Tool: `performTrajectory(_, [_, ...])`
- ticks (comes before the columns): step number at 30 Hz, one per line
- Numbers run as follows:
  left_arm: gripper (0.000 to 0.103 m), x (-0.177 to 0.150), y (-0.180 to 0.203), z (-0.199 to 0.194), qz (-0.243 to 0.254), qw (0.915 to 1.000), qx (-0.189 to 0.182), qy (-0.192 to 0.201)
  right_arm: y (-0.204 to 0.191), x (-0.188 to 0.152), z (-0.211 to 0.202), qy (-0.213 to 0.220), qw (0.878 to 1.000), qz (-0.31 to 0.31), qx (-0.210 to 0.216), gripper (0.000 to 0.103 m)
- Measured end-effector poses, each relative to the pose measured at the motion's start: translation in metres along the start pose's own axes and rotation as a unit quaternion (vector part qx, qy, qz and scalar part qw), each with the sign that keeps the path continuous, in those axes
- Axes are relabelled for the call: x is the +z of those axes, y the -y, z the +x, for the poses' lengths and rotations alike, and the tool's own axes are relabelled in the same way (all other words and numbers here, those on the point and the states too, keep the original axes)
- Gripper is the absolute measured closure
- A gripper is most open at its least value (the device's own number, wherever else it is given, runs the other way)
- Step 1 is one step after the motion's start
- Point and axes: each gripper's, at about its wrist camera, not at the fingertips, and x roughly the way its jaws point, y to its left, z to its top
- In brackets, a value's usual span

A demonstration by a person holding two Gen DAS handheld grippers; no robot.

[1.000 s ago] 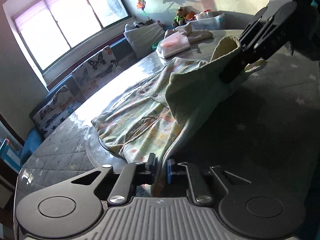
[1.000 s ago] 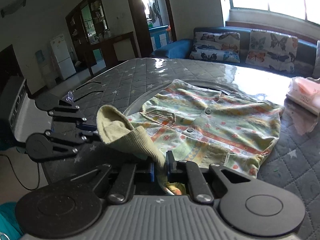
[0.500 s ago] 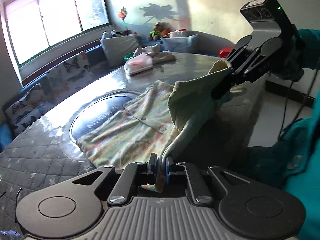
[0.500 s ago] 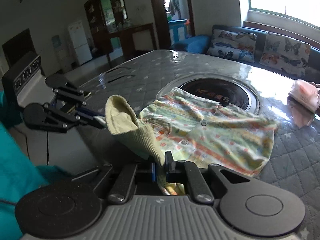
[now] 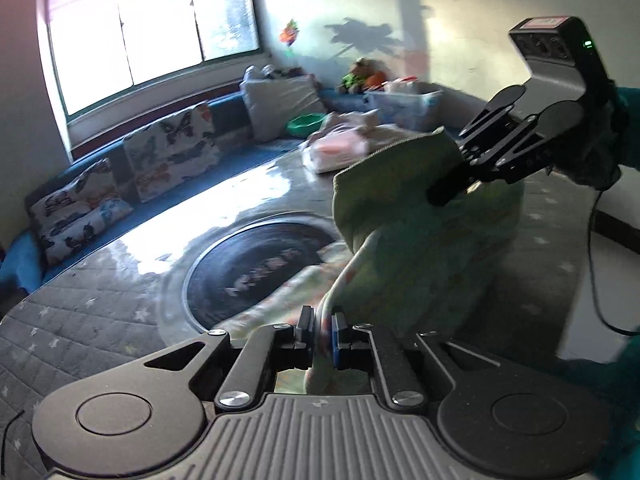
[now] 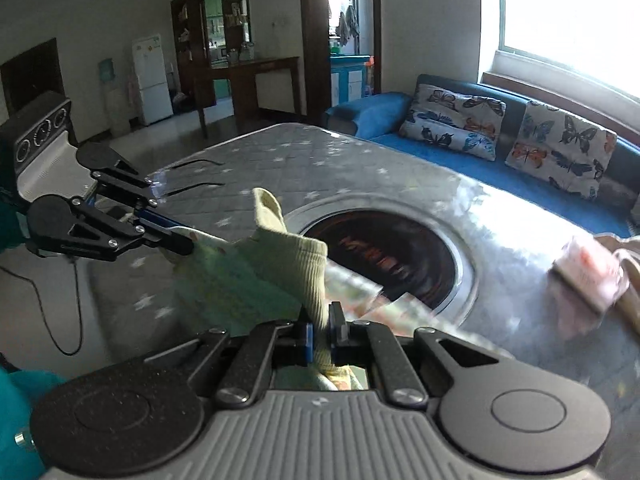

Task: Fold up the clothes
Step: 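Fold the hem up toward the collar with both grippers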

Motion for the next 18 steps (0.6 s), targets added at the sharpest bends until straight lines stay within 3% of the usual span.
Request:
performTrajectory(7, [0.094,0.008,-0.044,0.064,-0.047,0.9979,0.009,-0.044,0.031,0.017,0.059,-0.02,1.0,0.001,-0.015,0.097])
performTrajectory(14, [0.094,-0.003,-0.064,0.113,-0.088,0.9925,0.026,-0.081,0.055,0.004,0.121,-0.027,0.998,0.045,-0.035,0.096])
performTrajectory(18, [0.094,-0.009,-0.071,0.122,-0.112,0.9895,0.028,-0.087,0.065,-0.005,0.135,-0.016,0.995,0.073,-0.066,0.084])
